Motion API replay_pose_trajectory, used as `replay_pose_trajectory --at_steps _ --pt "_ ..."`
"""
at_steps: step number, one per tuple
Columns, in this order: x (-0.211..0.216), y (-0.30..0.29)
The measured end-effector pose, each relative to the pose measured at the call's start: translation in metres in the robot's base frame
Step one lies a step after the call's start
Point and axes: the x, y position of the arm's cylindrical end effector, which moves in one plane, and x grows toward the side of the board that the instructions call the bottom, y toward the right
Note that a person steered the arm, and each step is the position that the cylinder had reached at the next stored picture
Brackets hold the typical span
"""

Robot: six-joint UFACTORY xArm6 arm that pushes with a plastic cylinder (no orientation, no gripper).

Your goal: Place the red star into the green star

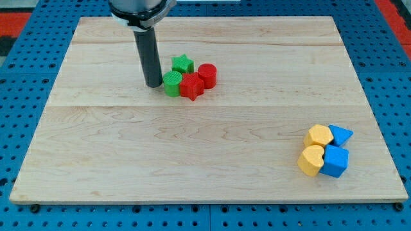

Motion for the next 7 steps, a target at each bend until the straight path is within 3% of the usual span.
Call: replay_pose_trajectory --at_steps 1,2,3,5,7 --pt "0.022 -0.016" --pt "0.061 0.065" --pt "0.065 0.147" --pt "0.015 0.105" --pt "0.026 0.153"
